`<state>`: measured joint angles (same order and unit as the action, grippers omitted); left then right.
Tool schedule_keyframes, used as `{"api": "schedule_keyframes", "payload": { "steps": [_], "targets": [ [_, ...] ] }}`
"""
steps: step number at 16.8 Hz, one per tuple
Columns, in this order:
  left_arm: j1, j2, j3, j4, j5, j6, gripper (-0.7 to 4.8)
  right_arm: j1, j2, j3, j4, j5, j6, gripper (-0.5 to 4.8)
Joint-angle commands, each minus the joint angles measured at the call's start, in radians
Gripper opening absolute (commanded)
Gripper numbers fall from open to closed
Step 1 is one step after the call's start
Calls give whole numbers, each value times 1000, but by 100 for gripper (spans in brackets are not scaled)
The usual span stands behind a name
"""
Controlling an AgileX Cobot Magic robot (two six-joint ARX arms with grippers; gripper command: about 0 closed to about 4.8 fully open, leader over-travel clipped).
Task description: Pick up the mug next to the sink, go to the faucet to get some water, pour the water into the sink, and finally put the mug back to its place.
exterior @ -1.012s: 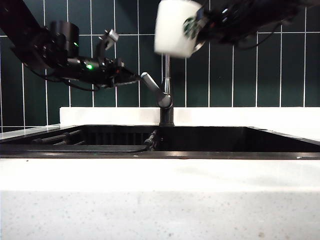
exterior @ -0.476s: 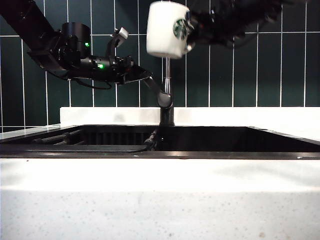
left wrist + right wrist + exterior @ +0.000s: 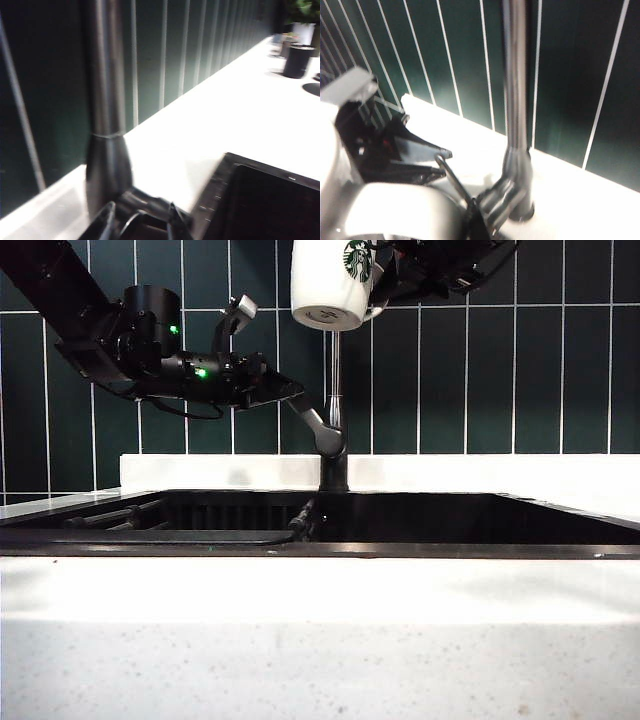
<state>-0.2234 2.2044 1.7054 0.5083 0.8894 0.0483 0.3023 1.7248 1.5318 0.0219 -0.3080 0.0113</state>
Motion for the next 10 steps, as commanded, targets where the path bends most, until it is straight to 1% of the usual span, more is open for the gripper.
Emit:
{"api": "schedule_keyframes", "payload": {
  "steps": [1,3,6,8,10],
  "targets": [
    [-10,-5,6,-37,142,-3,129,2,-14,13,7,-18,-12,-1],
    [-10,-5,6,-37,167,0,129,2,-14,13,3,-17,-18,-1],
    [-10,-5,6,-84,192,5,129,1,-14,13,-13,-17,-42,-1],
    [-10,-5,6,-111,182,34,129,1,-14,13,-28,-17,-43,-1],
    [-10,-5,6,-111,165,35,129,1,-14,13,-50,-32,-46,-1]
  ]
}}
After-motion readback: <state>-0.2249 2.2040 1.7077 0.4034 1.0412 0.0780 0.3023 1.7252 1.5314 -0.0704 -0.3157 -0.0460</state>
